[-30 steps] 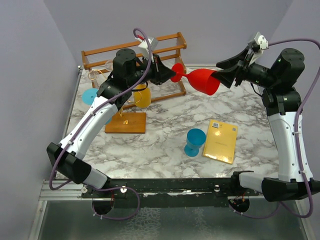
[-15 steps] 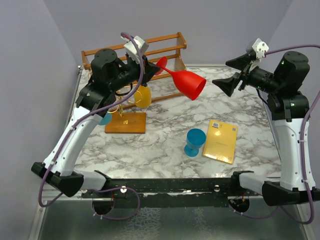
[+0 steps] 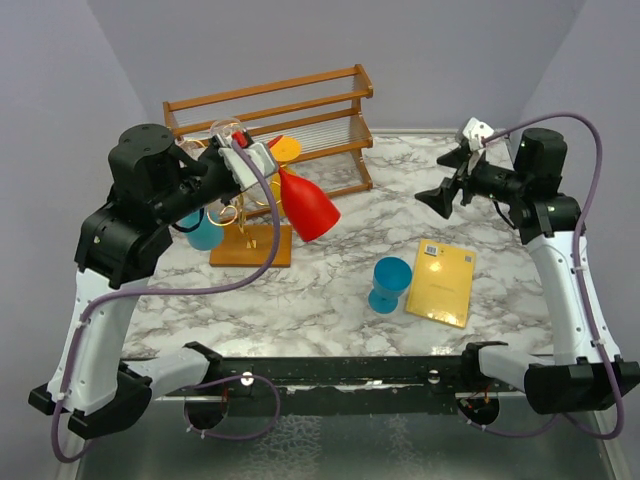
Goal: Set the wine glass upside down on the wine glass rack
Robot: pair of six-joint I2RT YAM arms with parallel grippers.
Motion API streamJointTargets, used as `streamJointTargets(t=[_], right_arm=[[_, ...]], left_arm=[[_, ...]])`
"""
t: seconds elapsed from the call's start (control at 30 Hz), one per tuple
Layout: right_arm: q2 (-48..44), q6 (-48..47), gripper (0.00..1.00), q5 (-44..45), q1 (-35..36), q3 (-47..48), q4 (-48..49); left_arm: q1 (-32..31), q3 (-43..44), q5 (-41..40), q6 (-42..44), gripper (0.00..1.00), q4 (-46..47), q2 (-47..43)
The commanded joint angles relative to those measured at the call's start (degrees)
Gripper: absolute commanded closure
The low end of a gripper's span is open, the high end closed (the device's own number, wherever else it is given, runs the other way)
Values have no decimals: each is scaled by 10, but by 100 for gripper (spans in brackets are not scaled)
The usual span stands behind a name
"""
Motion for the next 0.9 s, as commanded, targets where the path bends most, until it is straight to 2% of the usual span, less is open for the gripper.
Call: streamJointTargets(t=[0.0, 0.27, 0.87], right_arm=[[-11, 5, 6, -36, 2, -57, 65], [-37, 26, 6, -41, 2, -130, 114], [-39, 29, 6, -39, 2, -165, 132]], left_arm=[[14, 25, -14, 146, 100, -118, -17], [30, 5, -48, 236, 100, -193, -44], [34, -67, -83, 265, 100, -185, -54]])
